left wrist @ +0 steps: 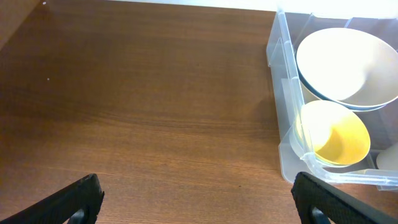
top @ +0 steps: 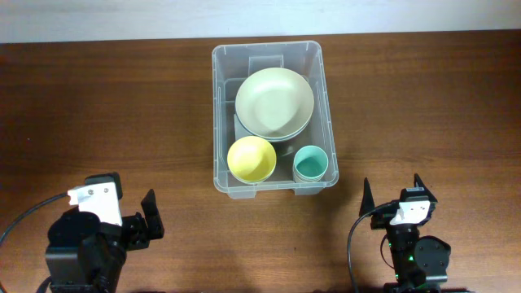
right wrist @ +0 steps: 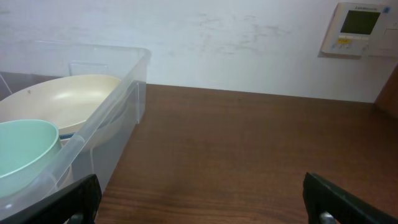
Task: Pack container
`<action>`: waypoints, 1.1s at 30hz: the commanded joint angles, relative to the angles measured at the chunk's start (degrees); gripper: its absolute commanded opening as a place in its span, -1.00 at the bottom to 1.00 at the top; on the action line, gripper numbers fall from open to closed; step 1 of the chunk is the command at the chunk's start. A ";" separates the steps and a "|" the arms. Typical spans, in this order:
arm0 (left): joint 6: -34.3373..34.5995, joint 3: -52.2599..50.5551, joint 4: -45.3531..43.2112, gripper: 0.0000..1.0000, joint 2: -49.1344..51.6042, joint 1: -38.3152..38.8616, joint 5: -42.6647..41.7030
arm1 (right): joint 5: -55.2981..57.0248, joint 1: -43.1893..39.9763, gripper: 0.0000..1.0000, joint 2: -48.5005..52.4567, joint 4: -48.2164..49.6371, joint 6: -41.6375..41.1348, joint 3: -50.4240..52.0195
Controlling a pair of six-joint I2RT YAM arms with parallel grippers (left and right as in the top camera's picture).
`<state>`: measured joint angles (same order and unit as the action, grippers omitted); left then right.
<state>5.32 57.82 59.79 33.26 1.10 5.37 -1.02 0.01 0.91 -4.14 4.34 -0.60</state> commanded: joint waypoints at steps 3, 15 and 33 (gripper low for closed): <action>-1.11 -0.26 -0.07 0.99 -0.22 -0.24 0.24 | -0.92 0.39 0.98 -0.39 -0.17 -0.09 0.28; -2.36 -1.75 2.97 0.99 -2.10 -1.68 0.39 | -0.92 0.39 0.98 -0.39 -0.17 -0.09 0.28; -2.43 -49.90 -48.89 0.99 -32.68 -2.80 0.50 | -0.92 0.39 0.98 -0.39 -0.17 -0.09 0.28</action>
<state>3.84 13.32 16.19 2.20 -1.32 5.39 -1.21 0.05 0.91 -4.12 4.34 -0.60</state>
